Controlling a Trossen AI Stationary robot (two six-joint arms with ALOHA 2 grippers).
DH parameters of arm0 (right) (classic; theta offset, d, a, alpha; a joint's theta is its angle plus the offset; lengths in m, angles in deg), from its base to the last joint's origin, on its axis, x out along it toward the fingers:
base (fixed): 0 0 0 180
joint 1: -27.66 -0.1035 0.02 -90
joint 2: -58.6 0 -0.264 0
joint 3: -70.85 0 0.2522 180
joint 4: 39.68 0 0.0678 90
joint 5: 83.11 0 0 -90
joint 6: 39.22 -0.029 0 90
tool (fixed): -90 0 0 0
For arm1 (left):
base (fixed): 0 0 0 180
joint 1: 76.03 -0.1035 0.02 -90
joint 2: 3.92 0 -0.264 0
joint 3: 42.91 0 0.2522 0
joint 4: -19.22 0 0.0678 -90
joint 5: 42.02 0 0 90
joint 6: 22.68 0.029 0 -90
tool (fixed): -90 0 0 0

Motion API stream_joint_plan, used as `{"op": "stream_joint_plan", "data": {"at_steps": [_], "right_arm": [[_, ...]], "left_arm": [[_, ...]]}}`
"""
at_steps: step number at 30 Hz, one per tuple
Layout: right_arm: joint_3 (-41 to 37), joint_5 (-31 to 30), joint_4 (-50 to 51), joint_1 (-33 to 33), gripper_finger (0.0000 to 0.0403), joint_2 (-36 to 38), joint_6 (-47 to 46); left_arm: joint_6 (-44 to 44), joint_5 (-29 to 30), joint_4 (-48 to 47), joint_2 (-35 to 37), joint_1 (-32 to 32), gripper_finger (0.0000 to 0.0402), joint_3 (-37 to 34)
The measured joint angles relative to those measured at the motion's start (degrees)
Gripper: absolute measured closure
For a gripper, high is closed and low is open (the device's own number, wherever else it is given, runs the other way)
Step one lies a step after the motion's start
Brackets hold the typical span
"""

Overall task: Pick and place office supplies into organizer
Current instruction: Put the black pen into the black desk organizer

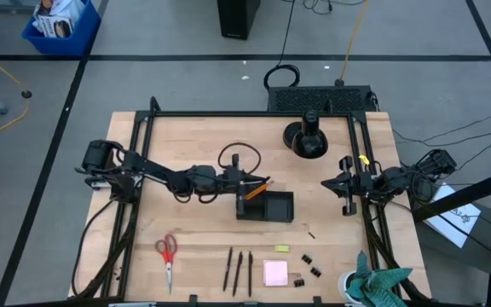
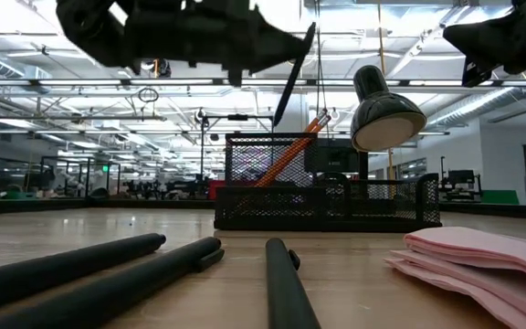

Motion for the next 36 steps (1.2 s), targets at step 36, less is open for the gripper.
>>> {"op": "stream_joint_plan", "data": {"at_steps": [36], "right_arm": [[0.0,0.0,-1.9,0.0,0.0403,-0.2,2.6]], "left_arm": [[-8.5,4.7,-7.5,-6.3,0.6,0.0371,-2.6]]}}
